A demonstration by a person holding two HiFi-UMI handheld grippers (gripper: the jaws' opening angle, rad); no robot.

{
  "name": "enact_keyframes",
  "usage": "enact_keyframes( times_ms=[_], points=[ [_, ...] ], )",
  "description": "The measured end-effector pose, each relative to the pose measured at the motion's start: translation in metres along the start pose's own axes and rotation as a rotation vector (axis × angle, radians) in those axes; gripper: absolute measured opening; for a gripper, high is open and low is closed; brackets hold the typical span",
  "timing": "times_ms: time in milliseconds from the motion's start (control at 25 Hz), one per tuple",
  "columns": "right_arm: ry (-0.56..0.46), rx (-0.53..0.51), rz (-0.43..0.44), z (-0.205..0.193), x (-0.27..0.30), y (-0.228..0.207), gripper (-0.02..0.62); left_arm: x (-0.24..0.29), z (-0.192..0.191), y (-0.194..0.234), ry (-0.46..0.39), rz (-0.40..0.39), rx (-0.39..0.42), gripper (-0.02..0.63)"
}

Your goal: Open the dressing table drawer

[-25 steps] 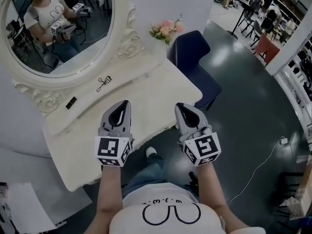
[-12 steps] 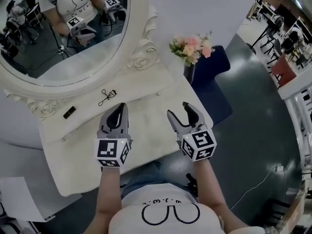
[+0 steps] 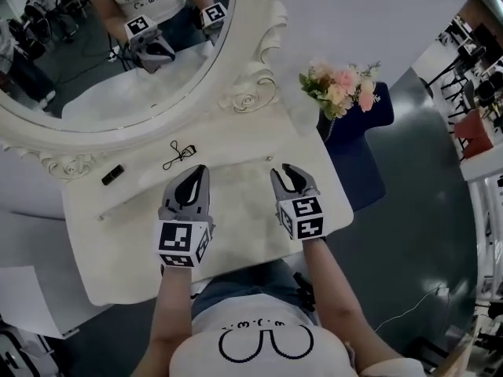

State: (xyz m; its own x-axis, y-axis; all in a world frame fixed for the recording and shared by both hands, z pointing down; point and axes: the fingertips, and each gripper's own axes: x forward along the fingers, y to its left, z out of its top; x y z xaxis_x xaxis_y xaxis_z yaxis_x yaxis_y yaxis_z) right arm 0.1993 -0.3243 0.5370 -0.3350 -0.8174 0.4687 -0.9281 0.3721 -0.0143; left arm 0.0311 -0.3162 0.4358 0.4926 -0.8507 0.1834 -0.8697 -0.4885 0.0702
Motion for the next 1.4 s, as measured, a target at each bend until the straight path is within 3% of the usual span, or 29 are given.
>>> enact_keyframes(
  times_ms=[320,600,1400],
  points=[
    [0.151,0.016,0.018,-0.038,0.060,-0.007,0.118,-0.005,-0.007,0.014,0.026,0.109,-0.008,-0.002],
    [0.172,0.025,0.016,-0.040,0.076,-0.012,0.103,-0.016,-0.019,0.011,0.055,0.171,-0.033,-0.002],
    [0.292,0.037,0.042,-0.075,0.014,0.000,0.100,-0.017,-0.022,-0.028,0.068,0.135,-0.071,-0.002]
  ],
)
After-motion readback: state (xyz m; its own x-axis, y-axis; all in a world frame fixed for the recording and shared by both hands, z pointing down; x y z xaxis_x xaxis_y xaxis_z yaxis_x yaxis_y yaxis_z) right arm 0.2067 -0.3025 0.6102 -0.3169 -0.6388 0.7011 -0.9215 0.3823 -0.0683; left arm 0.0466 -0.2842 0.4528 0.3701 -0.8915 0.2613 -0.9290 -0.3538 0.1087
